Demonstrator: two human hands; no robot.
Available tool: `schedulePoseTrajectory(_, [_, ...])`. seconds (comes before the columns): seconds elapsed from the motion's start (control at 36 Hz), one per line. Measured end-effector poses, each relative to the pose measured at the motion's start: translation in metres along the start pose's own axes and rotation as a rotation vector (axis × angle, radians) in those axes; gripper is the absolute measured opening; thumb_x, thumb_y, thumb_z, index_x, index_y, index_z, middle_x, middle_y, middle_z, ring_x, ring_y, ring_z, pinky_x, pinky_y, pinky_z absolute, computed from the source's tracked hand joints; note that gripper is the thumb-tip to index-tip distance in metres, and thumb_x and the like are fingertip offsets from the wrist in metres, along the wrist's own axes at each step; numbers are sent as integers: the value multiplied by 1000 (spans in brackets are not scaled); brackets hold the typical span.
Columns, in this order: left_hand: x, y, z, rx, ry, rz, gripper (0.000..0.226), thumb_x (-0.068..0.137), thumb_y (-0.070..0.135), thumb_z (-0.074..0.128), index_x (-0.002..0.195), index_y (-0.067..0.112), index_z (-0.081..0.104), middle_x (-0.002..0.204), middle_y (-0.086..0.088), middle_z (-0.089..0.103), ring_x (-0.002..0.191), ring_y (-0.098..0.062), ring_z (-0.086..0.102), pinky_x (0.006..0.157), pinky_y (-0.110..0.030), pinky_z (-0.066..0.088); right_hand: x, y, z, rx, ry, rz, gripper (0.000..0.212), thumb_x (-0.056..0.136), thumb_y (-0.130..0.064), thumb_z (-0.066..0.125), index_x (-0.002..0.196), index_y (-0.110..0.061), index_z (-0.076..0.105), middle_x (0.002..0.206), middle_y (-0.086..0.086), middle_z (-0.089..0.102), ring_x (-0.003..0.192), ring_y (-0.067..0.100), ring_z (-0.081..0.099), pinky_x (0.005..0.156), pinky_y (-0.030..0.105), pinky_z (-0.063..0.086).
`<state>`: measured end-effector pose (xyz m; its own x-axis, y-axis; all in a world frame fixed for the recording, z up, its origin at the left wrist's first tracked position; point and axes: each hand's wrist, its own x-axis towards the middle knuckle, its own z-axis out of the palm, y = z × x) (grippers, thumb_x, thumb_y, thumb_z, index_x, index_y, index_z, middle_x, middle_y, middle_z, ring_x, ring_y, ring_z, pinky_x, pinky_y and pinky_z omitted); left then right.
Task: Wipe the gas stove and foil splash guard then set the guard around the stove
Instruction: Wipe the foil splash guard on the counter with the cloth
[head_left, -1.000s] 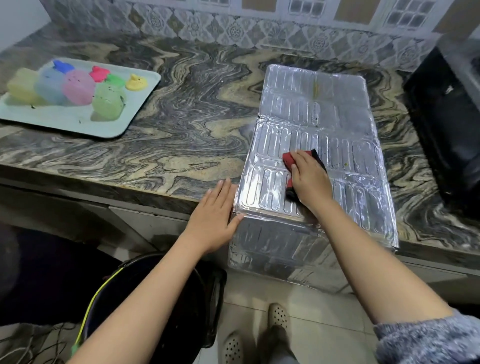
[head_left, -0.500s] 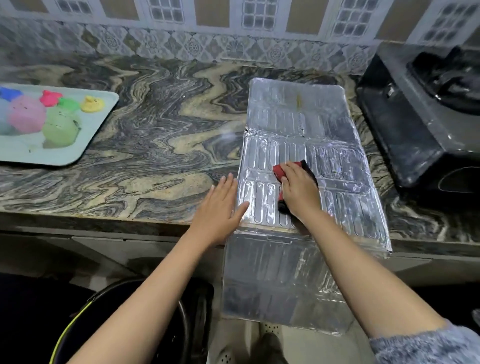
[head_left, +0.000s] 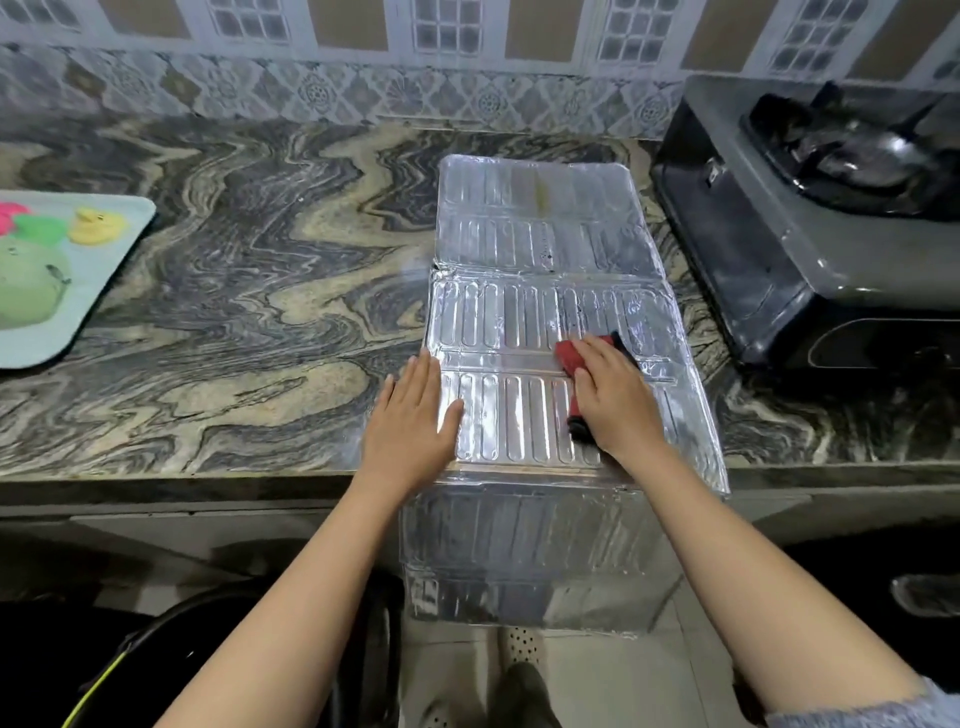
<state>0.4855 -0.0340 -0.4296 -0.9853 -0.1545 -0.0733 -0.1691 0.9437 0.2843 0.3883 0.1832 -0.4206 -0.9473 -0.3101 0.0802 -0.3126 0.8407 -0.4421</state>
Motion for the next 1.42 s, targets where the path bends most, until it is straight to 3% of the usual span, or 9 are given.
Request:
schedulePoseTrajectory(0.31, [-1,-1,2,-26,26,8,63,97,47,13,149,16,-6,156,3,-14,142,-6,-15,114,-28,-13,24,52,-28,-87,146,222,44,95,-17,36,138,-9,40,145,10,40,133,28,36,112,41,27])
schedulePoseTrajectory(0.44, [0,-3,2,-15,32,18,63,97,48,12,148,17,-6,156,2,-14,138,-3,-18,115,-28,-12,56,44,-24,-70,151,228,40,94,-12,39,133,-4,43,141,16,43,131,32,37,112,41,26])
schedulePoseTrajectory(0.58, [1,-2,3,10,31,17,67,92,50,6,148,16,-6,156,2,-13,138,-3,-17,114,-27,-12,73,20,-6,-75,139,212,41,96,-17,36,136,-7,40,146,11,38,135,29,31,113,40,22])
schedulePoseTrajectory(0.89, [1,2,-3,11,18,-9,63,96,48,9,147,15,-11,146,7,-23,134,-2,-21,114,-28,-13,79,-69,45,-15,-24,-139,42,98,-21,32,140,-16,37,149,2,35,140,22,25,116,37,17])
schedulePoseTrajectory(0.97, [-1,4,-3,-9,15,-33,62,98,46,12,147,15,-10,151,5,-20,142,-8,-16,112,-27,-13,85,-89,55,10,-71,-300,40,97,-20,36,137,-16,42,146,2,40,138,21,29,115,34,18])
schedulePoseTrajectory(1.08, [-7,-3,1,8,38,-93,69,90,50,1,148,14,-7,156,0,-13,144,-10,-11,112,-27,-14,93,-114,66,44,-142,-452,40,96,-20,39,135,-16,45,144,2,42,137,21,32,113,33,20])
schedulePoseTrajectory(1.19, [-12,-7,0,-12,46,-135,80,80,54,-9,148,13,-7,156,1,-14,144,-9,-12,114,-29,-13,103,-134,74,53,-124,-457,42,95,-17,39,136,-14,44,144,4,42,136,22,32,110,33,21])
schedulePoseTrajectory(1.42, [-11,-6,4,-15,62,-168,75,80,52,-10,146,16,-15,149,5,-25,143,-8,-15,114,-29,-14,139,-134,71,40,-95,-388,41,95,-16,37,136,-14,44,145,2,41,134,21,35,108,31,25])
